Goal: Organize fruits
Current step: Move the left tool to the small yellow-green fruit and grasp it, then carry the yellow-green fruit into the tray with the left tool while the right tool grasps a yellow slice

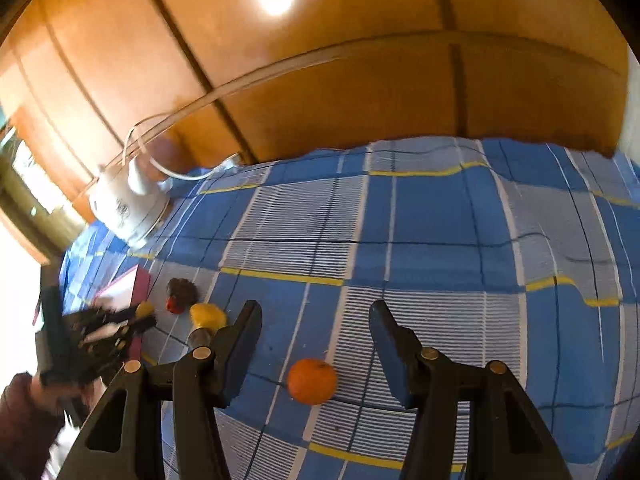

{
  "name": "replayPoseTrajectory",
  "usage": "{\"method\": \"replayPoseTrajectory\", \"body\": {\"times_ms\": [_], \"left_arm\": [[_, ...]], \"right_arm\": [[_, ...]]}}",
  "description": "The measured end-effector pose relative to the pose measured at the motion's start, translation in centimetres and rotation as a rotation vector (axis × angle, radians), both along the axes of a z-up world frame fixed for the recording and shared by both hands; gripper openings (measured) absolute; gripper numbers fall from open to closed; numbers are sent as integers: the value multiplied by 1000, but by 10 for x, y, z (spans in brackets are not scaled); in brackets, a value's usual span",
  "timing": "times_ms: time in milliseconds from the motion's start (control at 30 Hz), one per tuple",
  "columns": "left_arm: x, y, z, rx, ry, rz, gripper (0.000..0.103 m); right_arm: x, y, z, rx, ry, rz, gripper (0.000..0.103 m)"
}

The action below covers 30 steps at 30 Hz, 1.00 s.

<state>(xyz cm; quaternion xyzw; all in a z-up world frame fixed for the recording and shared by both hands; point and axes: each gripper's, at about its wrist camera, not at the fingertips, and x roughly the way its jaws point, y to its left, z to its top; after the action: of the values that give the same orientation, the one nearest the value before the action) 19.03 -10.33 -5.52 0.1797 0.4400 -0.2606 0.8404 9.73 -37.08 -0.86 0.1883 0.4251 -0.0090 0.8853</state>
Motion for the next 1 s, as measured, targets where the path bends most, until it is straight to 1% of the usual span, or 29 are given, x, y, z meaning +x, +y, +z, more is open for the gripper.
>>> {"method": "replayPoseTrajectory", "body": {"times_ms": [100,200,433,467,533,633,733,767,867,900,1000], "left_arm": [[-18,3,7,-49,5,16,26],[-33,9,13,-101,20,44,26],[-66,29,19,-175,47,112,26],[-69,33,19,-180,50,124,26],[-76,43,19,-193,56,155,26],[-86,59,19,-210,61,200,26],[-96,76,20,-234,64,241,26],[-98,80,20,-241,66,254,26],[-107,95,17,-253,81,299,26],[-111,101,16,-260,84,316,26],[-120,114,16,-275,81,340,26]], "right_arm": [[3,0,-7,1,31,2,57],[6,4,-15,-4,67,30,57],[11,16,-33,2,138,95,57],[12,19,-36,-12,151,101,57],[12,22,-39,-35,162,107,57],[11,22,-40,-42,164,101,57],[7,21,-35,-63,134,86,57],[6,23,-31,-57,114,105,57],[4,45,-25,-40,72,216,56],[3,56,-25,-35,74,259,54],[3,89,-31,-44,104,368,54]]}}
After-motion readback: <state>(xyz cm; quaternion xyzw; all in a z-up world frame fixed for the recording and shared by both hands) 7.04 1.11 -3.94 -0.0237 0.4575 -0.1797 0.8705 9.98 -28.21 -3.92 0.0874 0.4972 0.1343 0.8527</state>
